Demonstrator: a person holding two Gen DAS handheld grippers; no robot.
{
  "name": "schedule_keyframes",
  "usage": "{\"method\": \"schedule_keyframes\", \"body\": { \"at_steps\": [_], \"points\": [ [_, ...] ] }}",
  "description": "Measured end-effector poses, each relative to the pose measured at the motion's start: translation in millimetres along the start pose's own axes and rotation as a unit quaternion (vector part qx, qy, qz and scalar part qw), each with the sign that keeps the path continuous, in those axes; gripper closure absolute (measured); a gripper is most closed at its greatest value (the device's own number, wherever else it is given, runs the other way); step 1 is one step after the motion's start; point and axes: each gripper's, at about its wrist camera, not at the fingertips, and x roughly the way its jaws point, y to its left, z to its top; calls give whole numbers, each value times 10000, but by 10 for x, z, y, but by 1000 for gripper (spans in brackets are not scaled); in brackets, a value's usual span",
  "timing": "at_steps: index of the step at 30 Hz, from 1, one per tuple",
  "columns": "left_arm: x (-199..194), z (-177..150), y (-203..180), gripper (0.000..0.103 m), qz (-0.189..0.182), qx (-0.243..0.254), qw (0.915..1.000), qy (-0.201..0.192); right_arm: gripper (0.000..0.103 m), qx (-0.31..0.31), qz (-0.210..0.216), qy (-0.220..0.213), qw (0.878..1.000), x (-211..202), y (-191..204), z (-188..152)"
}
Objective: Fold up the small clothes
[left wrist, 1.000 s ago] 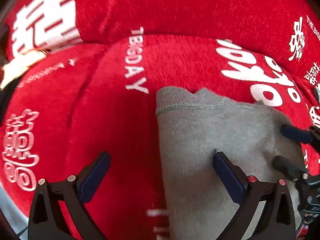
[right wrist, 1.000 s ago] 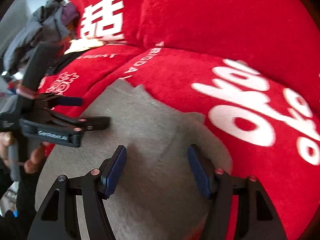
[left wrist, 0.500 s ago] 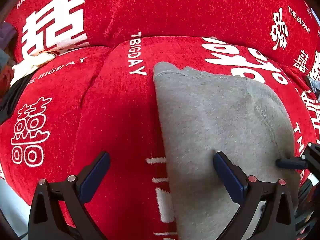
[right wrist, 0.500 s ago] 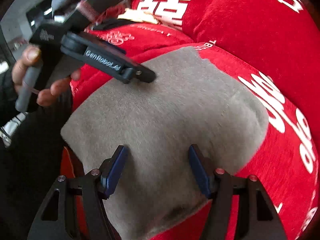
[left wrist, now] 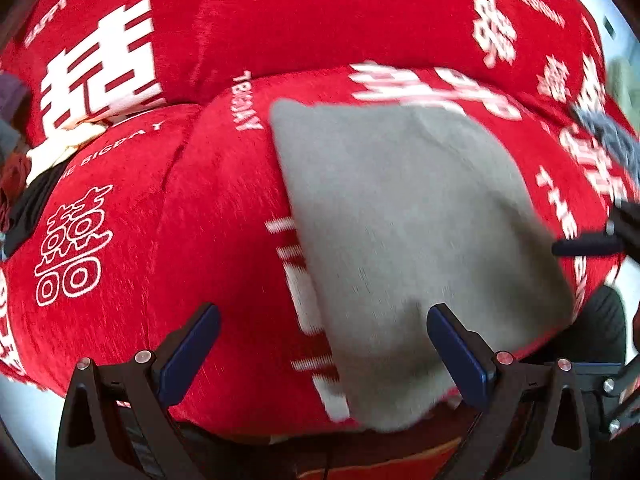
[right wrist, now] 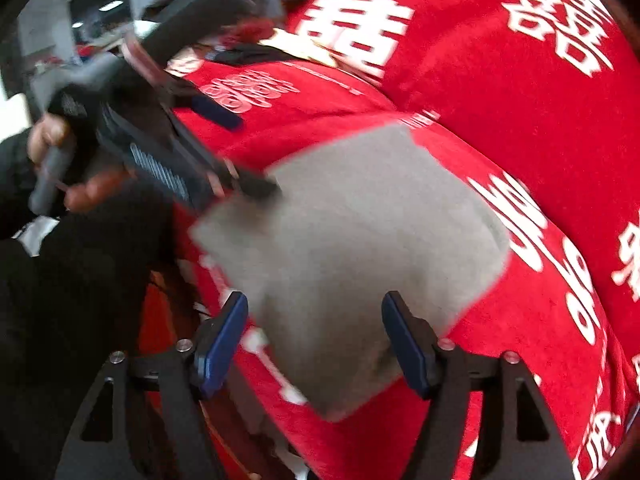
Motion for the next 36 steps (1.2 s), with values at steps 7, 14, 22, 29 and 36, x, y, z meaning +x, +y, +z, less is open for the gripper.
{"method": "schedule_keyframes", "body": {
  "at_steps": [7, 14, 22, 29, 36],
  "points": [
    [306, -251, 184, 0, -312, -440, 9978, 381, 29, 367, -133, 654, 9971, 429, -150, -407],
    [211, -315, 191, 0, -339, -505, 9975, 359, 29, 1018, -122, 323, 9942, 124, -265, -621],
    [-15, -129, 99, 0, -578, -768, 9953, 71, 25, 2573, -381, -638, 9635, -265, -428, -703],
    [233, 590, -88, 0, -793, -977, 9917, 282, 24, 2640, 110, -562, 9628, 23, -438, -613],
    [497, 982, -874, 0, -914, -46, 9925, 816, 24, 2756, 890, -646, 9549, 125, -387, -779]
  ]
}}
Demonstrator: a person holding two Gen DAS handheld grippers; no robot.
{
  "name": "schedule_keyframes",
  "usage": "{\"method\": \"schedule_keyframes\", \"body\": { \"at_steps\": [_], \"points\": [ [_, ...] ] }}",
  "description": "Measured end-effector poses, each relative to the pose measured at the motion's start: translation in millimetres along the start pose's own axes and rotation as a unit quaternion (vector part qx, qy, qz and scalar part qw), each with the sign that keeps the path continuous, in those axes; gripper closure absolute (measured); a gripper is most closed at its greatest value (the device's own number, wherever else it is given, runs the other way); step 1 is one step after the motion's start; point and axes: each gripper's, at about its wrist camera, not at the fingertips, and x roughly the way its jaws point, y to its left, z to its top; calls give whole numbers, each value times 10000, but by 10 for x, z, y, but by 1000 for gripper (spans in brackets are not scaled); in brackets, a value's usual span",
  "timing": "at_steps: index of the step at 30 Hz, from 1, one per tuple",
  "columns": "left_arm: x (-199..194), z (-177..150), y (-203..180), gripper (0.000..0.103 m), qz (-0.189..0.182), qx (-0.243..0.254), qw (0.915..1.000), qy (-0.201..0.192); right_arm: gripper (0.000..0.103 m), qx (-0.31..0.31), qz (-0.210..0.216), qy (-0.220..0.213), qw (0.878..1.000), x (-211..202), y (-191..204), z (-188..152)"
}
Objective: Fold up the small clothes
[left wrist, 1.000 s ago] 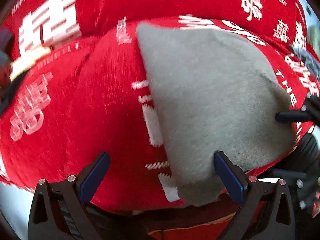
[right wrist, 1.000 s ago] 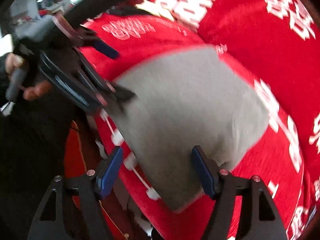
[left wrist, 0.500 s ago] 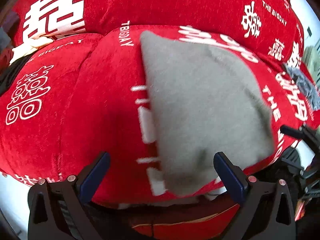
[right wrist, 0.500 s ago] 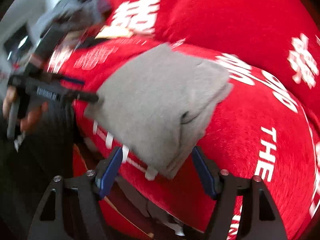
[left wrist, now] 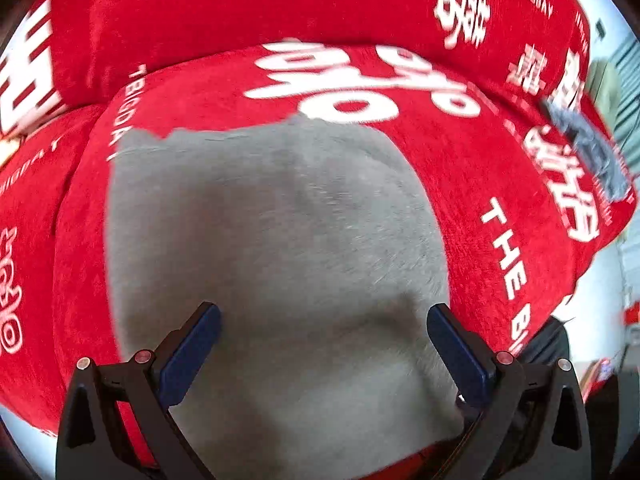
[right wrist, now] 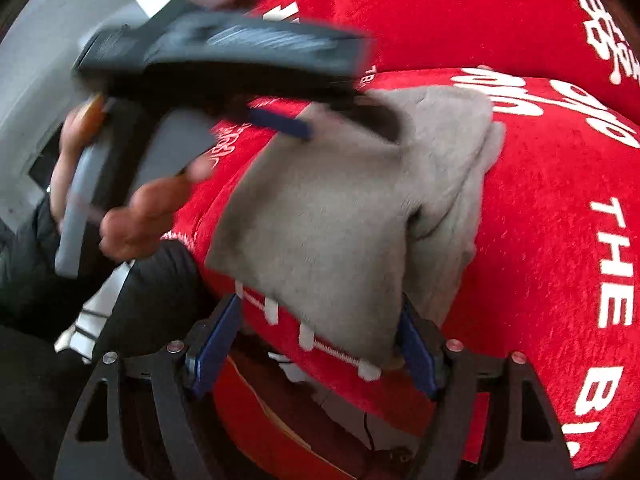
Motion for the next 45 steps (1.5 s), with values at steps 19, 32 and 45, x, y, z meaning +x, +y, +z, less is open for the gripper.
{"method": "schedule_keyframes", "body": {
  "at_steps": [19, 32, 45],
  "points": [
    [390, 624, -419, 24, 616, -405, 9967, 345, 25, -390, 146, 70, 9991, 105, 40, -57],
    [441, 759, -484, 79, 1471, 27, 9883, 411, 27, -493, 164, 54, 9986, 162, 62, -58],
    [416, 977, -410, 87, 1350, -355, 9894, 389, 36, -940, 101, 387, 9948, 253, 186, -122]
  ]
}}
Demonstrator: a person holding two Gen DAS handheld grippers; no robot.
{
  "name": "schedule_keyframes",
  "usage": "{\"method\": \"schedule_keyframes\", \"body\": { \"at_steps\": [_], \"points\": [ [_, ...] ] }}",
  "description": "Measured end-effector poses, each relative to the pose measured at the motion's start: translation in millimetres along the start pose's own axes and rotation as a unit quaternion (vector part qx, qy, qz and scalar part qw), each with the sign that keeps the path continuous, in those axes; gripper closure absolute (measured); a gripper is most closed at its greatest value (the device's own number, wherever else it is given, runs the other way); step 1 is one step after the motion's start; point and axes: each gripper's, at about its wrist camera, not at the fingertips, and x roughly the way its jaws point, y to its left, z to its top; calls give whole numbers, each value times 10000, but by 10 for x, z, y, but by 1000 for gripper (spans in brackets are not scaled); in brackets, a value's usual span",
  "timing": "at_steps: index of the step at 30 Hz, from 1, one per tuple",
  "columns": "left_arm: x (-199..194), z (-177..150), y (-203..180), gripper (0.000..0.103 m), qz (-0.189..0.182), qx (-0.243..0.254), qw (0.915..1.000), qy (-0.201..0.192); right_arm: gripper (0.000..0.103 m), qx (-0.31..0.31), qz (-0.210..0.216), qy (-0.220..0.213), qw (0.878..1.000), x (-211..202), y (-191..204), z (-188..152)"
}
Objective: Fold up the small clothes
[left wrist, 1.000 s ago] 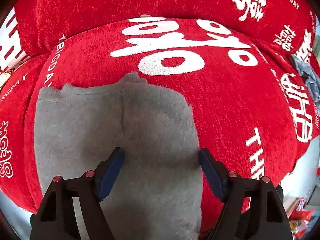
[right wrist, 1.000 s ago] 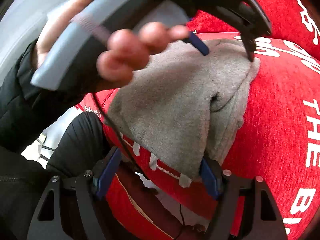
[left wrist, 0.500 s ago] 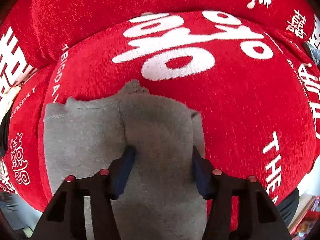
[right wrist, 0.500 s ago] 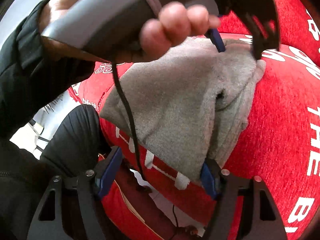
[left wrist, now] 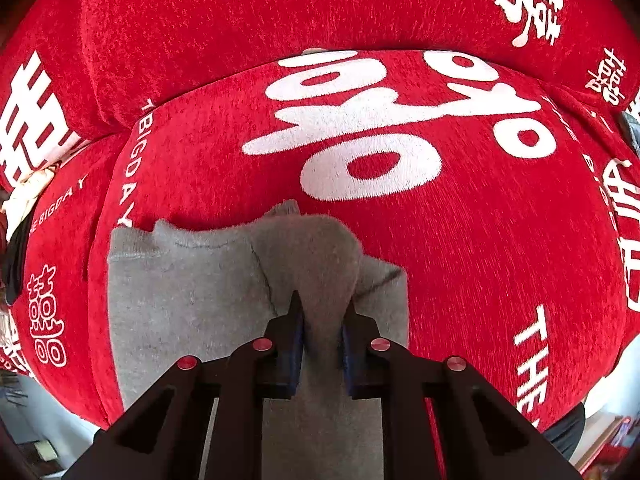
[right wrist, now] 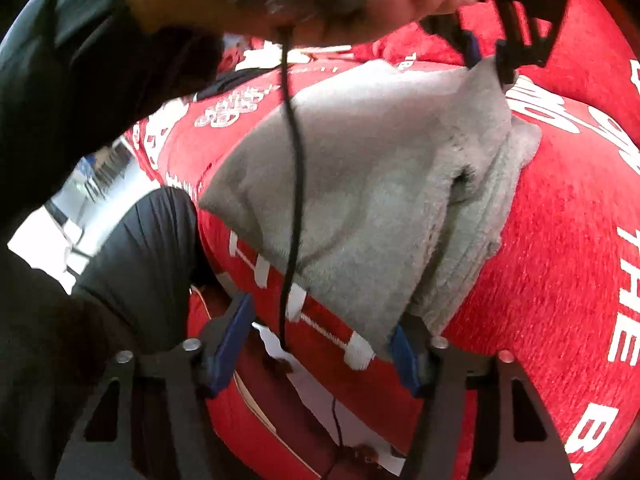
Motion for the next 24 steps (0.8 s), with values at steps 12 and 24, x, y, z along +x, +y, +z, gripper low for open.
{"method": "schedule_keyframes", "body": {
  "at_steps": [12, 24],
  "points": [
    [-301, -131, 170, 20, -329, 239, 9978, -526, 34, 149, -320, -158, 9993, -307, -56, 37],
    [-430, -894, 1365, 1, 30, -425, 9930, -1098, 24, -386, -532, -538, 9964, -399, -127, 817]
  ]
}}
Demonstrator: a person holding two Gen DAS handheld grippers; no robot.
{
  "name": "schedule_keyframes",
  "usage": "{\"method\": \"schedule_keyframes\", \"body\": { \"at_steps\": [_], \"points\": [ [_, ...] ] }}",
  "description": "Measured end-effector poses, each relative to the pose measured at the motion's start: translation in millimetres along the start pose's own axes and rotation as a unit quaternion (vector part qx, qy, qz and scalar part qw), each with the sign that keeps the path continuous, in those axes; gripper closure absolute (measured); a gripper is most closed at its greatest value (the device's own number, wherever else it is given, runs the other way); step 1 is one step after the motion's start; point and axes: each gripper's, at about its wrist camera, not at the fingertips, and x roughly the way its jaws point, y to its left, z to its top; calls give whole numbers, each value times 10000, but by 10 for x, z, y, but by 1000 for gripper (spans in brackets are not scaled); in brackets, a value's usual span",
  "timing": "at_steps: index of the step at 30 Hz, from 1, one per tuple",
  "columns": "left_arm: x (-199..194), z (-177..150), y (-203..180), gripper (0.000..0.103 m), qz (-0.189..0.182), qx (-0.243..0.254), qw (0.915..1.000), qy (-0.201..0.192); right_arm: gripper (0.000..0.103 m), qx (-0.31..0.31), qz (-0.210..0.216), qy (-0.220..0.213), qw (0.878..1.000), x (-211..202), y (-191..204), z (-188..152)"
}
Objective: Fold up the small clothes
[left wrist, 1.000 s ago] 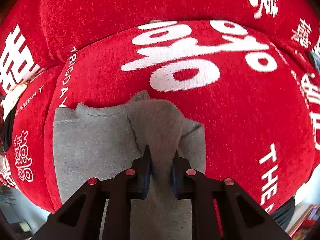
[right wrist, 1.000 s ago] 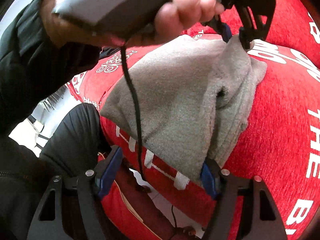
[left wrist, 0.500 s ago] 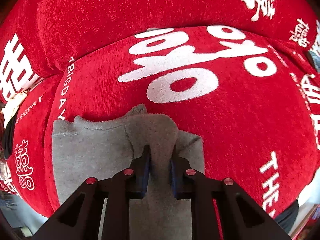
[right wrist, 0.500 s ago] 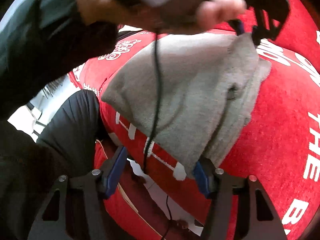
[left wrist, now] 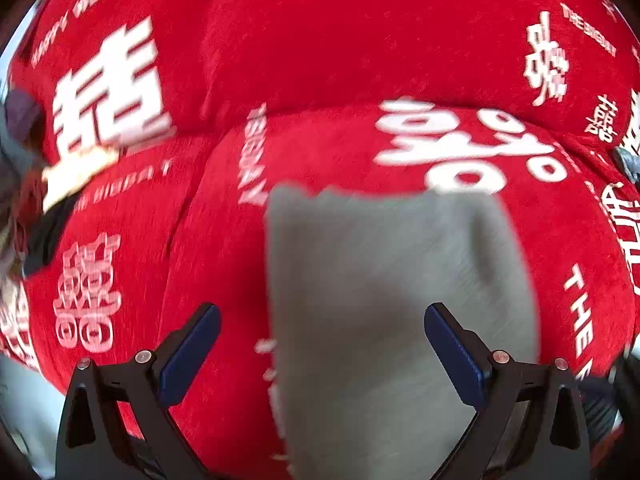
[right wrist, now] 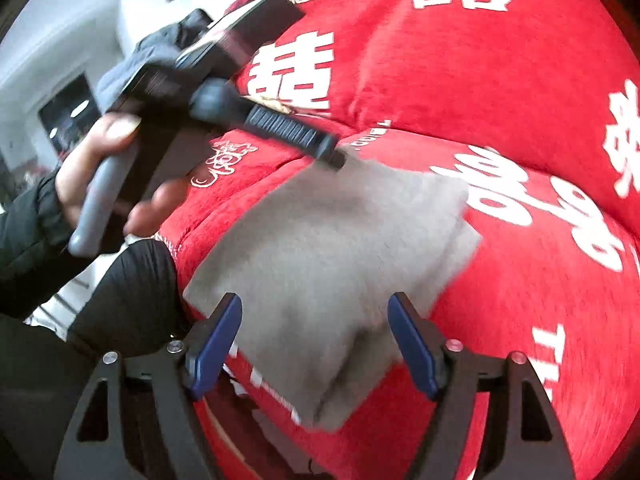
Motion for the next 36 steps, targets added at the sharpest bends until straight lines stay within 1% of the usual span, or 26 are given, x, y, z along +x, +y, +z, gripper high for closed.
{"method": "schedule_keyframes", "body": {
  "at_steps": [2, 4, 5, 6, 7, 8, 10, 11, 12, 14, 15, 17, 20, 22, 25, 28, 31, 34, 36],
  "points": [
    [109, -154, 186, 1, -16, -143, 9998, 164, 24, -234, 30, 142, 9996, 182, 30, 106],
    [203, -248, 281, 1, 67, -205, 9995, 239, 24, -439, -131, 343, 9984, 370, -24, 182],
    [253, -285, 303, 1, 89, -214, 9994, 274, 25, -433, -304, 495, 9974, 490, -113, 211],
    [300, -321, 336, 1, 21, -243, 9993, 294, 25, -333, -425, 608, 9967, 577, -220, 225],
    [318, -346, 370, 1, -108, -306, 9991, 266, 25, -207, -439, 628, 9968, 615, -337, 217],
    [337, -353, 391, 1, -208, -342, 9989, 235, 25, 6, -301, 529, 9981, 614, -461, 231],
    [354, -346, 392, 1, -259, -319, 9989, 230, 26, 435, -82, 418, 9981, 570, -644, 270],
    [347, -347, 386, 1, -268, -315, 9989, 229, 26, 500, -120, 410, 9978, 556, -653, 275],
    [324, -350, 379, 1, -250, -301, 9990, 215, 26, 523, -270, 397, 9975, 517, -647, 282],
    [241, -367, 345, 1, -167, -208, 9995, 150, 25, 490, -784, 451, 9947, 417, -577, 280],
    [178, -398, 329, 1, -162, -128, 9997, 102, 25, 465, -885, 449, 9940, 385, -536, 277],
    [94, -464, 311, 1, -253, -35, 9997, 54, 25, 293, -746, 353, 9962, 208, -345, 238],
    [3, -625, 263, 1, -433, 11, 9990, 96, 25, -119, -664, 301, 9973, 28, 5, 166],
    [-19, -718, 233, 1, -447, 58, 9989, 124, 25, -406, -611, 364, 9966, -2, 235, 104],
    [-3, -863, 216, 1, -492, 87, 9986, 168, 25, -605, -538, 494, 9955, 44, 421, -1],
    [52, -950, 270, 1, -616, -55, 9978, 253, 25, -589, -593, 759, 9936, 199, 458, -140],
    [47, -1013, 289, 1, -637, -80, 9975, 294, 25, -430, -926, 1084, 9888, 319, 365, -296],
    [8, -1087, 254, 1, -470, 58, 9985, 283, 25, -210, -905, 1029, 9903, 215, 317, -344],
    [-17, -1120, 237, 1, -416, 101, 9987, 290, 25, -175, -1094, 1107, 9877, 138, 326, -344]
  ]
}}
